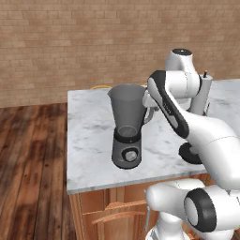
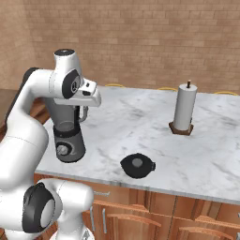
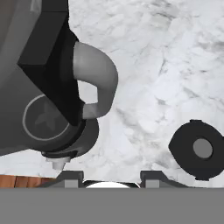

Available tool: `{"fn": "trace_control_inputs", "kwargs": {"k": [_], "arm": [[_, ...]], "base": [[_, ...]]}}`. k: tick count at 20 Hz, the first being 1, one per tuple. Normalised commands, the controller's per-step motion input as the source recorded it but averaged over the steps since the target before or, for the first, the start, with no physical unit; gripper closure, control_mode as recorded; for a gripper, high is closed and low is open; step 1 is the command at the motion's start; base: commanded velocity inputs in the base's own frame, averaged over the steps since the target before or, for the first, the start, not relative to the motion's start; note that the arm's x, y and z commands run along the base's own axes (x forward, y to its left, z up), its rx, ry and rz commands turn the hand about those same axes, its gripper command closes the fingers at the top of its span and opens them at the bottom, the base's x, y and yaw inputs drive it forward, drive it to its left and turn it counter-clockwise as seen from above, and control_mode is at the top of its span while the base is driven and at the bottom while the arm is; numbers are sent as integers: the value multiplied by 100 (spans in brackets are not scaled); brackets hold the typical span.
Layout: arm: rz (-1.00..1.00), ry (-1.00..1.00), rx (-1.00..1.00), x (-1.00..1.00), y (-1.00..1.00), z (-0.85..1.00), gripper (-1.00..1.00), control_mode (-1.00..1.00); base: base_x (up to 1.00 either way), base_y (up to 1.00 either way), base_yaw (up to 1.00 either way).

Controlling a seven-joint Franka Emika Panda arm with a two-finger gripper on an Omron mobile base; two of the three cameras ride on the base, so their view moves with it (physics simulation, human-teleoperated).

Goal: Close the lid blender by securely placing the lid on top.

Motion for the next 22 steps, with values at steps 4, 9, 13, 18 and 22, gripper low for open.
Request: {"fn": "trace_control_inputs", "kwargs": {"k": [4,9,13,18,22], "arm": [[-5,0,1,-42,-16,-12,-100,-100],[-24,2,8,-78,-86,-28,-100,-100],[-27,10,16,-62,-100,-29,-100,-100],[-25,27,18,-8,-100,-47,-100,-100],[-13,24,10,25,-80,-61,-100,-100]], "base": [[0,0,0],[0,0,0],[0,0,0],[0,0,0],[0,0,0]]}}
